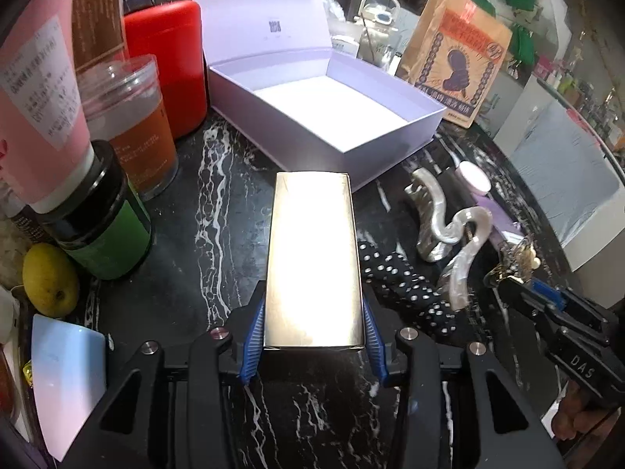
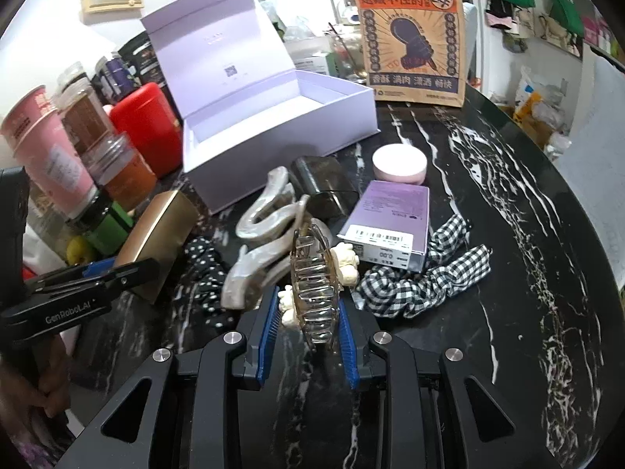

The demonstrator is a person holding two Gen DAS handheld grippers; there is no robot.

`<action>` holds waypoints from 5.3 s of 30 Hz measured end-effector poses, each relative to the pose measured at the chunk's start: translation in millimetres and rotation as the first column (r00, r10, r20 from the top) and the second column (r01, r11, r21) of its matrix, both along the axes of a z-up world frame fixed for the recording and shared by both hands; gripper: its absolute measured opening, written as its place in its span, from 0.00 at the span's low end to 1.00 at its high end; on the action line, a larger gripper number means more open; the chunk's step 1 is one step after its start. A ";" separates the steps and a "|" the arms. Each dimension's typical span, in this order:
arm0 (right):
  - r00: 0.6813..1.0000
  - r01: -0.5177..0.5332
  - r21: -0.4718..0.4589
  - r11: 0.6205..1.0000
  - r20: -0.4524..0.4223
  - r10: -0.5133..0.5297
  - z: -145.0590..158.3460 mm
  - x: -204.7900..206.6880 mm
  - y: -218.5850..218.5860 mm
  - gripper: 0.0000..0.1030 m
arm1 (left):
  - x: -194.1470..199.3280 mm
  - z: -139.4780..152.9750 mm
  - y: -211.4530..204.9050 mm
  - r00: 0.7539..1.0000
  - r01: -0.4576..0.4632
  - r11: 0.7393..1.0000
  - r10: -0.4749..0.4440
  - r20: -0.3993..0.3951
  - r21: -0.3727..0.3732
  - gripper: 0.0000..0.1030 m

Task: Organize rigid objects
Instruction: 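Lift the gold box and claw clip and carry both into the lavender box, then lower the gold box and claw clip into the box and open both tools, then withdraw both tools back toward the remaining items on the table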

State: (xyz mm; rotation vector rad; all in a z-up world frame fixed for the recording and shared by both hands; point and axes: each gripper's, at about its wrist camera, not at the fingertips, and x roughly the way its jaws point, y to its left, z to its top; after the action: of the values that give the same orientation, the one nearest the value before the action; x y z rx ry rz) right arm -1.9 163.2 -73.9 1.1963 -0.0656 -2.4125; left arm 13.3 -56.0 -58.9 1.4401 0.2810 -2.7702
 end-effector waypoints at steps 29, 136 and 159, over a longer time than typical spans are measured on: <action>0.970 -0.165 -0.009 0.986 -0.180 0.161 80.3 -19.8 -15.7 0.27 | -31.7 83.9 20.9 0.979 0.064 0.996 -0.074 -0.192 -0.058 0.42; 0.957 -0.087 0.154 0.984 -0.261 0.125 141.3 -174.1 -30.7 0.68 | -175.9 119.2 18.7 0.983 0.013 0.984 -0.045 -0.179 -0.176 0.43; 0.923 -0.004 0.146 0.989 -0.381 0.060 178.6 -69.1 16.1 0.91 | -76.6 158.2 49.2 0.957 0.099 0.984 -0.135 -0.257 -0.148 0.95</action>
State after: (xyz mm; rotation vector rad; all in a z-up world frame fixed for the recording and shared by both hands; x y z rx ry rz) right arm -71.0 179.3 104.7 0.7487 0.2506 -2.6112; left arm -63.3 -6.7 99.3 1.0884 0.0079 -3.0113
